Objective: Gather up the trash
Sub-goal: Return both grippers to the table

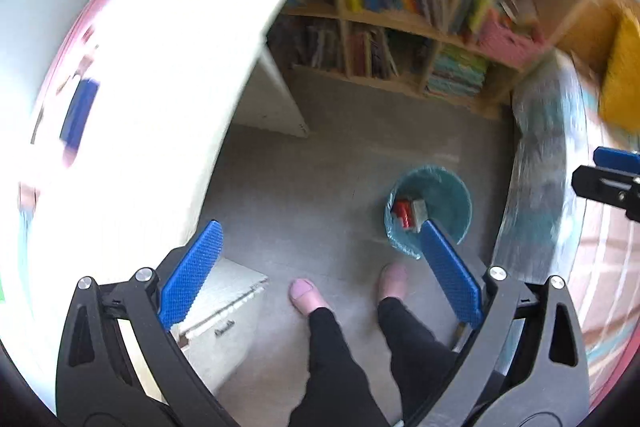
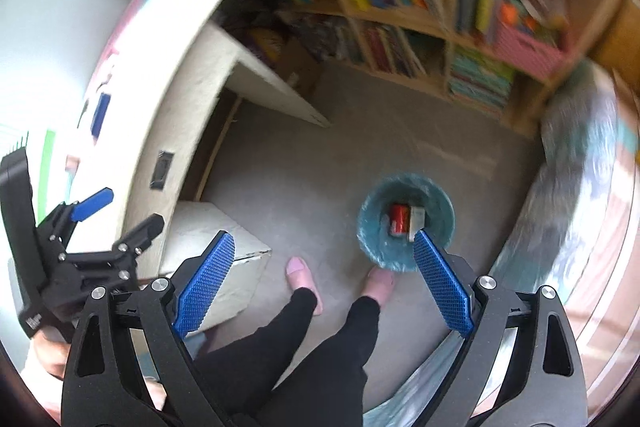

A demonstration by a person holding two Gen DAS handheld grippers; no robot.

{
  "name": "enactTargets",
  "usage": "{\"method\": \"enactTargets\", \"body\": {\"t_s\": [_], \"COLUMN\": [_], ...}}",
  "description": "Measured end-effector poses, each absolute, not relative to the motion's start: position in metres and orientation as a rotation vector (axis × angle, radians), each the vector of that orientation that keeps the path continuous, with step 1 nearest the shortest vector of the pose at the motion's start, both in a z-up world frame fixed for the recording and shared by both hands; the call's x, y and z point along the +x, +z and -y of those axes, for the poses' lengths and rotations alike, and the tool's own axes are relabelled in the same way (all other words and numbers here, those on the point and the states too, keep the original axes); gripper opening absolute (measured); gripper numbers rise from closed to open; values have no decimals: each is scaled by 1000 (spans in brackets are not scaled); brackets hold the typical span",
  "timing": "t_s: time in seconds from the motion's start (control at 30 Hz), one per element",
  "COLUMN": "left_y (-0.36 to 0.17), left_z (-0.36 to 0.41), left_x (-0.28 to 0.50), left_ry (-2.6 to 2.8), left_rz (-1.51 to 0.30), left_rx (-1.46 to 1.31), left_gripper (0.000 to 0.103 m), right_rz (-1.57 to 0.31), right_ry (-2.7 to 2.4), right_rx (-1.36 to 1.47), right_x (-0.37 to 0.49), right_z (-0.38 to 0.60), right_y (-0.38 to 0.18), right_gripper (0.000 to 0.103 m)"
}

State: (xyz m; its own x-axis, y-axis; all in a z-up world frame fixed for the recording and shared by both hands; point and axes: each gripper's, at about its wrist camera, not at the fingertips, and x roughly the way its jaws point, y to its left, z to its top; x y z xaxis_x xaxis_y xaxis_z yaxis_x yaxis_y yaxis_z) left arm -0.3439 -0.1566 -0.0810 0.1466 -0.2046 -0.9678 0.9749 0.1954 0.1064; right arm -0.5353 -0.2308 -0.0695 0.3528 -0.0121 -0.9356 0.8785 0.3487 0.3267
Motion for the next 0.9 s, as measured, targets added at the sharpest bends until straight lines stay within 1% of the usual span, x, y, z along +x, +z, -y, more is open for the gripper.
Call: {"method": "enactTargets", "body": {"t_s": [0.3, 0.53, 0.73, 0.9], "left_y": [-40, -26, -24, -23], "left_z": [94, 51, 22, 6], "left_x": [-236, -155, -96, -51], "left_ry": [-856, -711, -638, -580], "left_rz": [-1077, -1075, -1095, -1084], "left_rx": [712, 570, 498, 494], "left_gripper": [97, 97, 97, 97], "right_rz": [-1095, -1133, -1137, -1137], "right_ry": [-515, -338, -274, -224], "right_rx": [803, 639, 626, 605], "right_x": [-423, -321, -243, -189], "right_z": [225, 204, 195, 184], "right_y": [-36, -15, -7, -4], "right_gripper": [92, 92, 92, 92]}}
